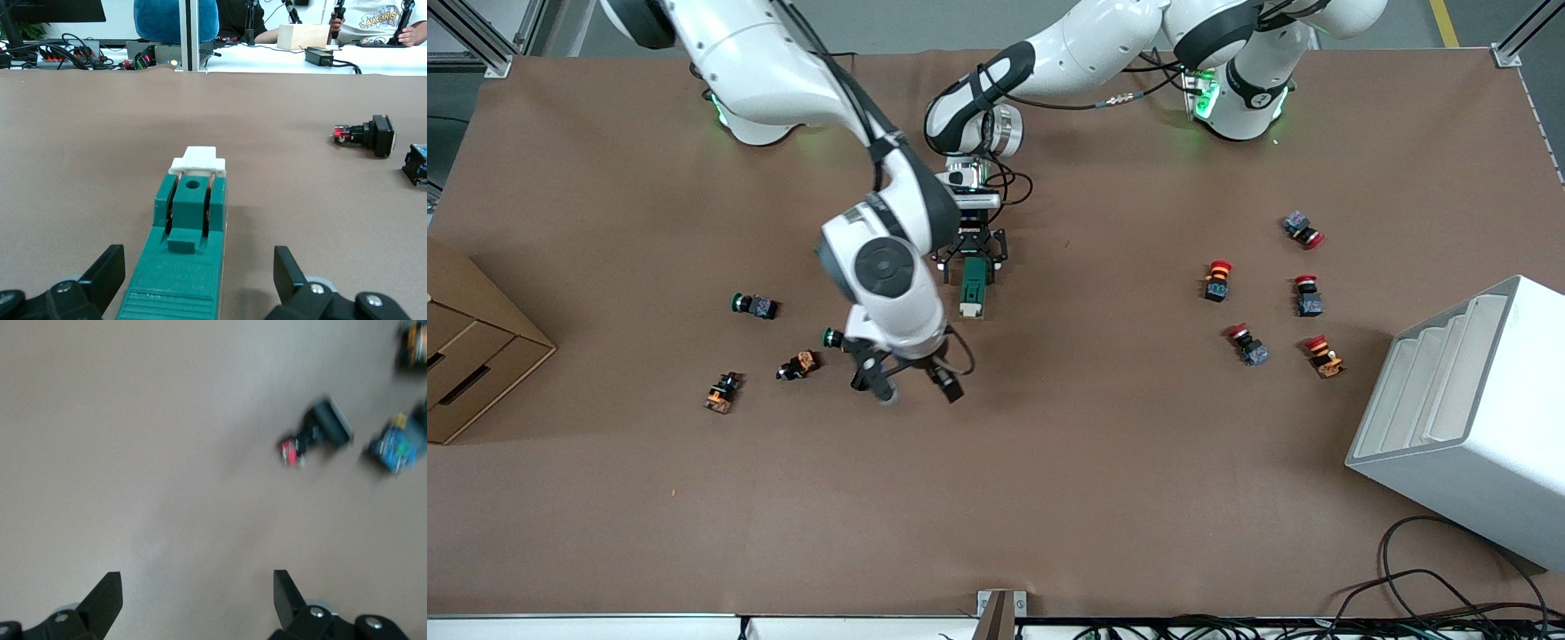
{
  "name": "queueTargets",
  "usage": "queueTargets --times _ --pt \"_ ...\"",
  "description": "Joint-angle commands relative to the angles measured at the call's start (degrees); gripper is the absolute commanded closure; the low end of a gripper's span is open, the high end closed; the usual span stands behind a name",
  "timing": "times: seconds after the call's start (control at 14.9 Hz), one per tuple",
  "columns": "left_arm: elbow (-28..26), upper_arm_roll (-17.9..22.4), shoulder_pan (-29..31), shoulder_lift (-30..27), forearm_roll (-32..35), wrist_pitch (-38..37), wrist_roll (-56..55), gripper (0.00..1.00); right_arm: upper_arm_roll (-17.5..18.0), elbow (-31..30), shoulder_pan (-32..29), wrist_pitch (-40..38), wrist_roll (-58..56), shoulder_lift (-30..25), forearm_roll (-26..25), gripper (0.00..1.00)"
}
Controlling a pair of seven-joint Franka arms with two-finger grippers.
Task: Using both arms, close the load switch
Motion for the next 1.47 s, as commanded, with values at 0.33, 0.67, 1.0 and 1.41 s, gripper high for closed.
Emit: queueTargets --times 0.33,0.67,1.0,1.41 --pt "2.35 -0.62 1.51 -1.59 -5.66 3.05 6.95 0.01 1.01 -0.91 -17.85 -20.59 -48.88 -12.00 3.41 0.00" --pt "5.87 -1.85 1.95 -2.39 -12.01 3.49 13.04 0.02 0.75 -0.65 -30.77 -30.97 -79.50 -17.72 1.92 0.00" --pt "5.87 -8.77 9.31 -3.70 -12.54 4.55 17.86 0.02 0.84 1.46 -34.66 -37.75 -80.95 -21.41 -4.50 0.00" --pt "5.70 -26.44 26.89 -4.14 -12.80 4.11 28.05 0.01 1.10 5.95 -34.84 -41.80 -80.95 -20.89 -4.07 0.00"
